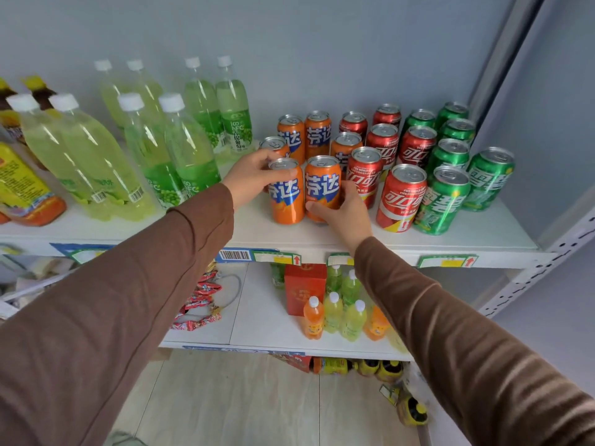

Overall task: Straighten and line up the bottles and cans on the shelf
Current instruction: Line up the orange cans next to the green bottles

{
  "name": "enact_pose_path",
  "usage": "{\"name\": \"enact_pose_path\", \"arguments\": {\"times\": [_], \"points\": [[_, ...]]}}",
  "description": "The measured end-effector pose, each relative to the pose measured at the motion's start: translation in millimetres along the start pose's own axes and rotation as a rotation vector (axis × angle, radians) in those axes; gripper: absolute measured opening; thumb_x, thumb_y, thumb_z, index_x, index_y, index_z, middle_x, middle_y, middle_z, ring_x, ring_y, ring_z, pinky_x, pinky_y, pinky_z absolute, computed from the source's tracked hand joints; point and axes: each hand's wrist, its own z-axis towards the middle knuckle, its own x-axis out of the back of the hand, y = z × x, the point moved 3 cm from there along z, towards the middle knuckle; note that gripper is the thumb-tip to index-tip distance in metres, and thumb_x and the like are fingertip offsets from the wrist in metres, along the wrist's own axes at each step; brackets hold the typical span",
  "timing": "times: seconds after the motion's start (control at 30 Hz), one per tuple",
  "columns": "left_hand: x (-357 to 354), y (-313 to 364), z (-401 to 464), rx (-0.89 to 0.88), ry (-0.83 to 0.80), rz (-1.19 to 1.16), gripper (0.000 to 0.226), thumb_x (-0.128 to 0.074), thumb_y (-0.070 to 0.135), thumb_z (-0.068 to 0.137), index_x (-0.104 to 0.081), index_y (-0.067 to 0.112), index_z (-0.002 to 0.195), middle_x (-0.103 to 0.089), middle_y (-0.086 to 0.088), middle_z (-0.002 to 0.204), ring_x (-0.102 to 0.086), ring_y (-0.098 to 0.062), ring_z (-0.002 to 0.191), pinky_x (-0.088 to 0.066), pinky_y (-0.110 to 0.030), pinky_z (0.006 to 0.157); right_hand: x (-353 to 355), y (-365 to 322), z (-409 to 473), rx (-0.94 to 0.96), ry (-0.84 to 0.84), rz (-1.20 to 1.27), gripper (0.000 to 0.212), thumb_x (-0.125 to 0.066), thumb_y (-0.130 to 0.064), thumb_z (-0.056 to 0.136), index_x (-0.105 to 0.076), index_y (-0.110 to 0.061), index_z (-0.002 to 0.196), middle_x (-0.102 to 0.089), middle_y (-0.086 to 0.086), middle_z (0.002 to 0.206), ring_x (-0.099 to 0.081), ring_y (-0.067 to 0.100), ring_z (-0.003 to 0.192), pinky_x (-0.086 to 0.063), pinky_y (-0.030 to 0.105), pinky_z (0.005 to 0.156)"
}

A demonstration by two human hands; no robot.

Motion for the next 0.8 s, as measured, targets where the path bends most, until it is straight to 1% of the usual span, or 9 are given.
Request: {"name": "enact_pose_path", "arguments": {"times": [0.13,0.2,0.27,0.3,0.37,0.47,0.57,0.67,0.8], "points": [[0,3,-4,0.169,-0.013,-0.035,0.035,-0.075,0.045,0.082,-0.068,0.018,0.103,-0.075,0.001,0.098,-0.069,-0.016,0.086,-0.053,-0.033,0.080,8,0,1,-0.154,-0.124,0.212,0.062,-0.086,-0.042,0.066,-0.061,-0.015,0.116,-0.075,0.005,0.108,-0.072,0.025,0.101,-0.057,0.044,0.094],[0,3,-5,0.240,-0.021,-0.048,0.035,-0.072,0.051,0.082,-0.070,0.024,0.104,-0.076,0.001,0.098,-0.070,-0.017,0.087,-0.054,-0.032,0.078,12,-4,1,-0.222,-0.194,0.281,0.062,-0.085,-0.042,0.071,-0.062,-0.011,0.119,-0.075,0.009,0.112,-0.071,0.029,0.105,-0.058,0.039,0.090],[0,4,-5,0.286,-0.015,-0.039,0.038,-0.070,0.056,0.081,-0.070,0.024,0.101,-0.075,-0.001,0.097,-0.070,-0.019,0.086,-0.054,-0.030,0.076,15,-7,-1,-0.280,-0.262,0.319,0.058,-0.082,-0.040,0.078,-0.061,-0.011,0.123,-0.074,0.009,0.114,-0.072,0.026,0.104,-0.057,0.030,0.081],[0,5,-5,0.304,-0.012,-0.035,0.039,-0.070,0.057,0.081,-0.069,0.023,0.100,-0.075,-0.002,0.096,-0.070,-0.018,0.084,-0.053,-0.029,0.073,15,-8,-2,-0.291,-0.284,0.323,0.057,-0.080,-0.040,0.079,-0.060,-0.011,0.124,-0.074,0.009,0.115,-0.072,0.025,0.103,-0.056,0.029,0.080],[0,8,-6,0.314,-0.010,-0.033,0.035,-0.069,0.054,0.083,-0.069,0.023,0.098,-0.074,-0.002,0.094,-0.069,-0.016,0.080,-0.053,-0.027,0.068,16,-7,-1,-0.291,-0.303,0.301,0.056,-0.080,-0.041,0.080,-0.061,-0.011,0.123,-0.074,0.010,0.115,-0.072,0.024,0.103,-0.057,0.030,0.082],[5,12,-12,0.257,-0.028,-0.017,0.028,-0.070,0.047,0.086,-0.068,0.022,0.098,-0.075,-0.001,0.095,-0.071,-0.011,0.077,-0.056,-0.025,0.064,17,-6,-1,-0.235,-0.297,0.267,0.054,-0.082,-0.034,0.079,-0.060,-0.011,0.122,-0.073,0.010,0.115,-0.071,0.024,0.104,-0.056,0.030,0.086],[16,13,-17,0.177,-0.028,0.021,0.037,-0.076,0.038,0.084,-0.066,0.011,0.107,-0.075,-0.002,0.102,-0.071,-0.013,0.088,-0.061,-0.031,0.079,15,-5,0,-0.162,-0.297,0.232,0.059,-0.087,-0.025,0.073,-0.056,-0.012,0.122,-0.071,0.007,0.116,-0.069,0.025,0.109,-0.056,0.035,0.094],[22,15,-24,0.109,-0.043,0.063,0.038,-0.076,0.025,0.085,-0.063,0.006,0.114,-0.071,0.001,0.101,-0.067,-0.010,0.087,-0.057,-0.023,0.077,9,-5,0,-0.059,-0.299,0.111,0.070,-0.091,-0.030,0.062,-0.053,-0.015,0.118,-0.069,0.007,0.116,-0.066,0.026,0.110,-0.055,0.042,0.097],[33,15,-30,0.041,-0.054,0.150,0.036,-0.079,0.017,0.082,-0.062,0.007,0.112,-0.067,0.008,0.105,-0.063,-0.004,0.088,-0.051,-0.019,0.079,-2,-7,-2,0.006,-0.284,0.071,0.067,-0.091,-0.016,0.067,-0.050,-0.009,0.120,-0.067,0.008,0.116,-0.064,0.027,0.110,-0.053,0.043,0.098]]}}
